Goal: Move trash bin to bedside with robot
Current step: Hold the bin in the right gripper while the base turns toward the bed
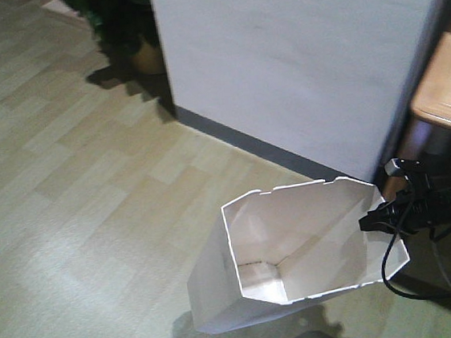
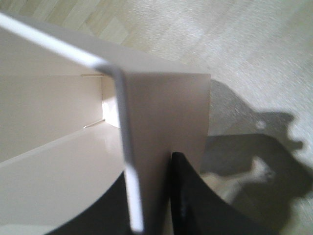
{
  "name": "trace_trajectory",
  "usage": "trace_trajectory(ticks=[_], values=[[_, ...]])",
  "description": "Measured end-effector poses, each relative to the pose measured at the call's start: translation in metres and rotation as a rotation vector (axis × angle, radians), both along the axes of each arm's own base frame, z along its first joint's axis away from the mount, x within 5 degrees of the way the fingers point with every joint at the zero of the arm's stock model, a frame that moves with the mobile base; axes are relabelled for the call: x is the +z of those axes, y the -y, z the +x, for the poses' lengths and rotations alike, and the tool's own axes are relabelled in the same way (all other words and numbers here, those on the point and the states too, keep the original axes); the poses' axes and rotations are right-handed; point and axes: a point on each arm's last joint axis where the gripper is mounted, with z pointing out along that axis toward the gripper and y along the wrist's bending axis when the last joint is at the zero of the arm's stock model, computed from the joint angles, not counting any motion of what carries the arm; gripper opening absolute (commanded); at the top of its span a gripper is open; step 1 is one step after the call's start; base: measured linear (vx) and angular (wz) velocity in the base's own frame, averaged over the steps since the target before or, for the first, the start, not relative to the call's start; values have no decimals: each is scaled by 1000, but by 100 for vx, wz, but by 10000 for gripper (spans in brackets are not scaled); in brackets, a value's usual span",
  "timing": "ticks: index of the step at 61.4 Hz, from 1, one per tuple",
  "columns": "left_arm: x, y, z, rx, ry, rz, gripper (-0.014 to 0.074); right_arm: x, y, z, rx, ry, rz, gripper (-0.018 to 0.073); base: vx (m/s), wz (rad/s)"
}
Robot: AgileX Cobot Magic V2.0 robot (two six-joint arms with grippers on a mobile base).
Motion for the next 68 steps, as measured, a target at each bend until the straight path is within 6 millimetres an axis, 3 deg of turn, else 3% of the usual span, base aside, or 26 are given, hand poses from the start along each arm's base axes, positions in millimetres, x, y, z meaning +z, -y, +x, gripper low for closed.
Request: trace_trajectory(ticks=[68], values=[[0,0,0,0,0,0,-7,2,-2,0,11,7,25,-3,20,65]])
